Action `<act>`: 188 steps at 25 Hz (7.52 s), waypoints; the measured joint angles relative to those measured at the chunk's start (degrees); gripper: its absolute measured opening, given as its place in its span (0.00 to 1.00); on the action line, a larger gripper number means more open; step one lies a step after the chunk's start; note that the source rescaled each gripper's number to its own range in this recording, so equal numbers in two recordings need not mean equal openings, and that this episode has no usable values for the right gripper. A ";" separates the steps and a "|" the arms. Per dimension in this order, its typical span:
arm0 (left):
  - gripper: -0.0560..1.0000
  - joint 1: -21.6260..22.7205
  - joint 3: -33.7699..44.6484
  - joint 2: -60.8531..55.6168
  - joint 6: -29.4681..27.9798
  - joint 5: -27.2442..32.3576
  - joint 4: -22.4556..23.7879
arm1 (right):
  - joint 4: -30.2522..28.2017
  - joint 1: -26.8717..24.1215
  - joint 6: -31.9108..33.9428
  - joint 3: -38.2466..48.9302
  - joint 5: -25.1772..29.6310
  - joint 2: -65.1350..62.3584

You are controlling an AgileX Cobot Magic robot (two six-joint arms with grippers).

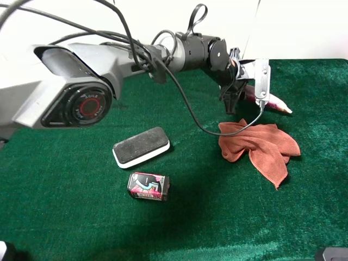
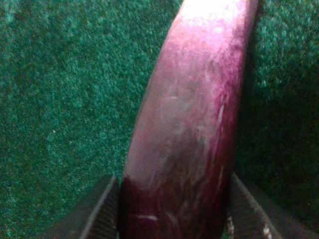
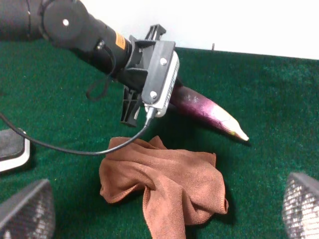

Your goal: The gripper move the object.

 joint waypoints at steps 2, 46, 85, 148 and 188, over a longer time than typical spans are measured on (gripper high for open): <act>0.05 0.00 0.00 -0.78 0.00 1.06 0.00 | 0.06 0.00 0.00 0.00 -0.15 0.00; 0.05 12.32 62.03 -53.86 -19.36 -7.42 6.07 | 0.06 0.00 0.00 0.00 -0.73 0.00; 0.05 24.03 81.52 -45.94 -21.02 -20.85 5.64 | 0.06 0.00 0.00 0.00 -0.77 0.00; 1.00 24.03 82.28 -84.76 -48.24 6.39 4.74 | 0.06 0.00 0.00 0.00 -0.77 0.00; 1.00 24.03 99.97 -138.28 -70.95 39.12 15.05 | 0.10 0.00 0.00 0.00 -0.77 0.00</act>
